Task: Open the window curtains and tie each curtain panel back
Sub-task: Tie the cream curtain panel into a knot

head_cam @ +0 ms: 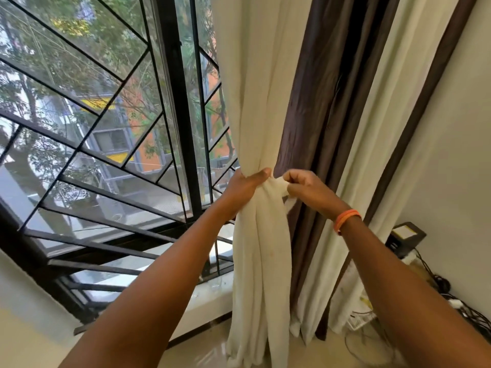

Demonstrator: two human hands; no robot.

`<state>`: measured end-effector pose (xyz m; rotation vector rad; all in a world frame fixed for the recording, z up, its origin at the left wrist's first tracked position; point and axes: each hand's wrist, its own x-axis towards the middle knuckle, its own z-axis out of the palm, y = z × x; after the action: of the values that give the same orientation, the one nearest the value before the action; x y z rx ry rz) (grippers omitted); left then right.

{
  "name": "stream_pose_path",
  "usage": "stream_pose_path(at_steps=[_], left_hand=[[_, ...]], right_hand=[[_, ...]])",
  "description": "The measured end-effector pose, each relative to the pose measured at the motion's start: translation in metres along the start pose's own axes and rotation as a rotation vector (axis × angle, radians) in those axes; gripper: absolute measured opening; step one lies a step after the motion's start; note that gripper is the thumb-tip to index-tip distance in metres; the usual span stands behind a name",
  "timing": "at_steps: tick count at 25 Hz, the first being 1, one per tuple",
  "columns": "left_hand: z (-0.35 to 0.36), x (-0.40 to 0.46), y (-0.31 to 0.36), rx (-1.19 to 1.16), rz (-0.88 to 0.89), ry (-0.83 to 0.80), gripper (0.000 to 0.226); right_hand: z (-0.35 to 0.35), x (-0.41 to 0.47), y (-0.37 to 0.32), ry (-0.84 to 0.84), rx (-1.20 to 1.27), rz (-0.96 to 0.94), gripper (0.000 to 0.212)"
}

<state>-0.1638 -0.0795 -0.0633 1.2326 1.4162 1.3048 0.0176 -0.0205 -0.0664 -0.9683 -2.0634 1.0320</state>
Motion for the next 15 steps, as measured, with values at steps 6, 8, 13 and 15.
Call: stream_pose_path(at_steps=[6,8,13,15], left_hand=[[-0.021,-0.01,0.001,-0.091,-0.051,-0.069,0.049],[-0.022,-0.014,0.001,-0.096,-0.058,-0.085,0.049],[-0.018,-0.023,0.005,-0.205,-0.071,-0.135,0.015],[-0.014,-0.025,0.007,-0.224,-0.073,-0.142,0.012]], right_hand=[[-0.014,-0.003,-0.009,-0.041,-0.204,0.003,0.006],[-0.012,-0.004,-0.012,-0.001,0.042,0.059,0.011],[-0.007,-0.009,-0.013,-0.179,0.17,0.104,0.021],[0.0,-0.008,-0.011,-0.122,0.03,0.106,0.02]])
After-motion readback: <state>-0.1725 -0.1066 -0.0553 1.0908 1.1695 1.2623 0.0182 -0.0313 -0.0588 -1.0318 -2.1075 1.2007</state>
